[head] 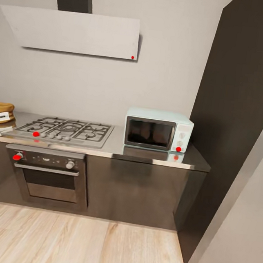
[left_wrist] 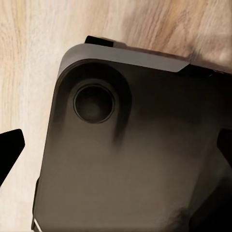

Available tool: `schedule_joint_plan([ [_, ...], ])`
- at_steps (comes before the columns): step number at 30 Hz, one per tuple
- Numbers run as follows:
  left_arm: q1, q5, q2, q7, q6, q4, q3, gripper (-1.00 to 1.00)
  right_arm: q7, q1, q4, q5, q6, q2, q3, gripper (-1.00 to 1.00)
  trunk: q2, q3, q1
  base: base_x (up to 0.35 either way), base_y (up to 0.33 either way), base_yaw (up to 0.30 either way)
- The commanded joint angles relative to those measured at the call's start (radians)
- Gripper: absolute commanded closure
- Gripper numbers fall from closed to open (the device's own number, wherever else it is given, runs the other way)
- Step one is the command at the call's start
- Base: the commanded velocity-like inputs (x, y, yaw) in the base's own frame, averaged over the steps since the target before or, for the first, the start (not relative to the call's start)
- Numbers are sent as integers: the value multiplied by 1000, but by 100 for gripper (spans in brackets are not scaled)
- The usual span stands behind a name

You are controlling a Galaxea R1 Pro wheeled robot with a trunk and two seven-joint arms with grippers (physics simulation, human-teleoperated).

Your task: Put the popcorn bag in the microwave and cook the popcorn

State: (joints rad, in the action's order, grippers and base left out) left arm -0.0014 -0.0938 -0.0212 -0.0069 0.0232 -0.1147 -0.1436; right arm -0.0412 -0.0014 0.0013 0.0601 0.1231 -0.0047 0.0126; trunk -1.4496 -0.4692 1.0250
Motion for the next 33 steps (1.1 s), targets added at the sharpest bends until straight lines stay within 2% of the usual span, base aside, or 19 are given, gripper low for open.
schedule_joint_plan([
  [1,0,-10,0,-1,2,0,-2,-100,-3,0,0,7,3,0,1,-100,0,-1,0,1,0,-70],
  [14,0,-6,-1,0,2,0,-4,-100,-3,0,0,15,3,-2,-5,-100,0,-1,0,17,0,-5],
  [33,0,0,0,-1,1,1,-1,-100,-3,0,0,10,6,-5,-2,-100,0,-1,0,311,0,0],
])
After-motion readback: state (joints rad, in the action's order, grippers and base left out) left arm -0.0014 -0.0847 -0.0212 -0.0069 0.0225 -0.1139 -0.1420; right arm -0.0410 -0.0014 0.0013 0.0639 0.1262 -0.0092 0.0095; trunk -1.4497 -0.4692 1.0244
